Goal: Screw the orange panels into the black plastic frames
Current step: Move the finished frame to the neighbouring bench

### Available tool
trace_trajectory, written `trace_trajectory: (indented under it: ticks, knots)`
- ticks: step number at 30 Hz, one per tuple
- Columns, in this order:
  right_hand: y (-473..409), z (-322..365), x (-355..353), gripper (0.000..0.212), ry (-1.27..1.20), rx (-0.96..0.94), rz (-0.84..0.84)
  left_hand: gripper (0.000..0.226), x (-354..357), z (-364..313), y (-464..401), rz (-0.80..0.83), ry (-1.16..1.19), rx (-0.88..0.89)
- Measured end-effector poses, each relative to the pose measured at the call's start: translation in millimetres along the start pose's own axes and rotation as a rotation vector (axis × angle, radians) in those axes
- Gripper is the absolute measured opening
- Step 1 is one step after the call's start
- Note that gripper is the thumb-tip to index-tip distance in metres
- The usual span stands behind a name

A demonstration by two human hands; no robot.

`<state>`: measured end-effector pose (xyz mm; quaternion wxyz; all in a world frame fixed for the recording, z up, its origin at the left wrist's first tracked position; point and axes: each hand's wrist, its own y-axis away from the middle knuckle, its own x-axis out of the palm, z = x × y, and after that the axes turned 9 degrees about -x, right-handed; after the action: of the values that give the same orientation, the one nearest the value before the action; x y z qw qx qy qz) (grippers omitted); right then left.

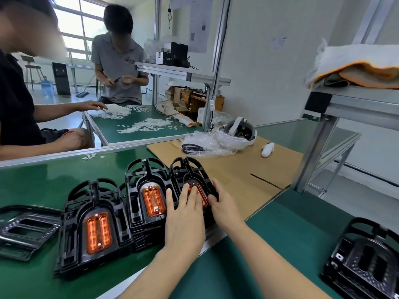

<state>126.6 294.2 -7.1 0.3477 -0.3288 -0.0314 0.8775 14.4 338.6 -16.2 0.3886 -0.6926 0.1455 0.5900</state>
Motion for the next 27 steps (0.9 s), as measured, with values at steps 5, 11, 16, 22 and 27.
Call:
trace_trajectory:
  ticks: [5,11,16,22,27]
  knots:
    - [2.7,-8.2,-0.8,0.051,-0.029,-0.001,0.021,0.064,0.7,-3.8,0.2,-0.023,0.010,0.006]
    - [4.1,-11.5,-1.9,0.050,-0.054,0.008,0.018,0.064,-0.9,-7.4,-0.5,-0.020,0.023,0.021]
    - [9.4,-12.9,-6.5,0.055,-0.022,0.025,0.024,0.069,-2.6,-8.9,2.0,-0.007,0.041,0.035]
    - [18.1,-13.4,-12.9,0.053,-0.011,0.034,0.027,0.076,-4.6,-12.3,4.7,0.030,0.056,0.077]
    - [32.0,-14.8,-18.9,0.049,0.014,0.037,0.023,0.083,-1.2,-16.2,12.2,0.052,0.081,0.124]
